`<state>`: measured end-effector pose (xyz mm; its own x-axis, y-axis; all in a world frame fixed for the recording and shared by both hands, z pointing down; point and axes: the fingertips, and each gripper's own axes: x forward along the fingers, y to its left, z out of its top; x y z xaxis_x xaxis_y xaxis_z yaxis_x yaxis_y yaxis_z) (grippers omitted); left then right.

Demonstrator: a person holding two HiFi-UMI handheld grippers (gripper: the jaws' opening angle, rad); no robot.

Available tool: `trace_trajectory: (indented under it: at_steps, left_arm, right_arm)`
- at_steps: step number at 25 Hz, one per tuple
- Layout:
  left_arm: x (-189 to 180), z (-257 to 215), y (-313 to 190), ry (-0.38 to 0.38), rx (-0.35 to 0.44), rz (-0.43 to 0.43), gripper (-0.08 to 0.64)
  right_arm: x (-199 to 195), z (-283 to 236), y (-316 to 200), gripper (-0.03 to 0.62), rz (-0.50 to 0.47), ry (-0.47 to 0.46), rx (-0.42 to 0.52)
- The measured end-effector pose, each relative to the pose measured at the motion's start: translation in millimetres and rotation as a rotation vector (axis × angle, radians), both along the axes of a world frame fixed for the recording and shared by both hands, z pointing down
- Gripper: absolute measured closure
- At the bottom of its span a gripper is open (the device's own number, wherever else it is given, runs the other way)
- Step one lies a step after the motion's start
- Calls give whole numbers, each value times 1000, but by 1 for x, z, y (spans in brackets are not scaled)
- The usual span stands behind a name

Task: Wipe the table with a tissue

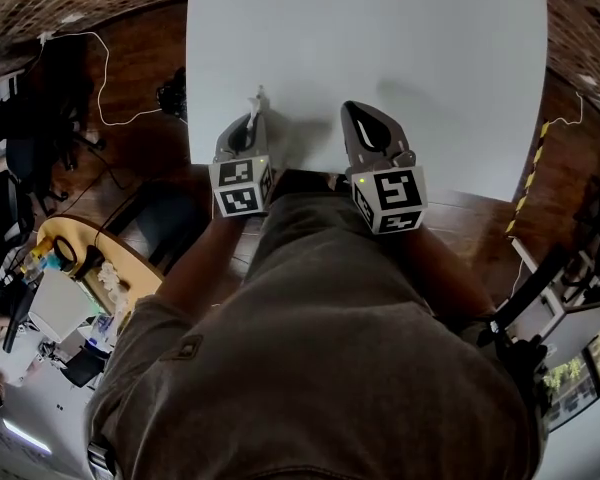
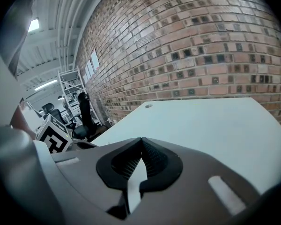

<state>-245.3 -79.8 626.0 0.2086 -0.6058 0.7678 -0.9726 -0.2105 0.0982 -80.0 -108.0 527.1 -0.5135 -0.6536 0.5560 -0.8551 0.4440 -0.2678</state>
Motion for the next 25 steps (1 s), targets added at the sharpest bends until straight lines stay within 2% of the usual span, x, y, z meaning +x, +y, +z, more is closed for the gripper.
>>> trace_trajectory:
  at_steps: [16,25]
  left_arm:
    - [50,0,-7,11,-10,118,535]
    - [36,-2,-4,-10,0,88,535]
  right_arm:
    - [28,-4,-6,578,43,8,14]
    - [24,-11,-4,578,27,10,35]
